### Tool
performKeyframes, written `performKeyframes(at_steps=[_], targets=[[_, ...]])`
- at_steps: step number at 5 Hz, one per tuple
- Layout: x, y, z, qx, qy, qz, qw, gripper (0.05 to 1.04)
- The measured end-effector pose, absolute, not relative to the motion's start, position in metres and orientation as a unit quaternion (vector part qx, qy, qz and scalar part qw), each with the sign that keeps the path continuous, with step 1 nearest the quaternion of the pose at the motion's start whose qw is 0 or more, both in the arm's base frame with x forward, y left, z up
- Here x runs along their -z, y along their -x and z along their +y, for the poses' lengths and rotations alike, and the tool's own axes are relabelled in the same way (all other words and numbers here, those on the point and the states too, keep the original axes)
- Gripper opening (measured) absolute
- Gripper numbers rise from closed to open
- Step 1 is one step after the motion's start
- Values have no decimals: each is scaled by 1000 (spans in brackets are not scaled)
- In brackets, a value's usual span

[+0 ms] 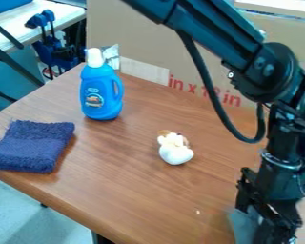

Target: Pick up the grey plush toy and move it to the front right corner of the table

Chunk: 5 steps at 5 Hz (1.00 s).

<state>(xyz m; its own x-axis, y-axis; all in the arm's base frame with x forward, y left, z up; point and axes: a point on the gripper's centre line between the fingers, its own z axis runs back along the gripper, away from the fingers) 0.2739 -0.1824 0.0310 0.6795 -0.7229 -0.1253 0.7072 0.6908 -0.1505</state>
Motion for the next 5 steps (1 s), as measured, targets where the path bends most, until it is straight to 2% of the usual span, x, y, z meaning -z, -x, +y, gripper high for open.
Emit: performKeyframes(at_steps=[1, 3, 4, 5], targets=[[-33, -275, -177, 383, 52, 74, 919, 994], [-64, -261, -168, 391, 67, -42, 917, 1005], [-93, -247, -148, 360, 46, -92, 927, 1005], [-121, -232, -113, 292, 17, -111, 950, 1002]])
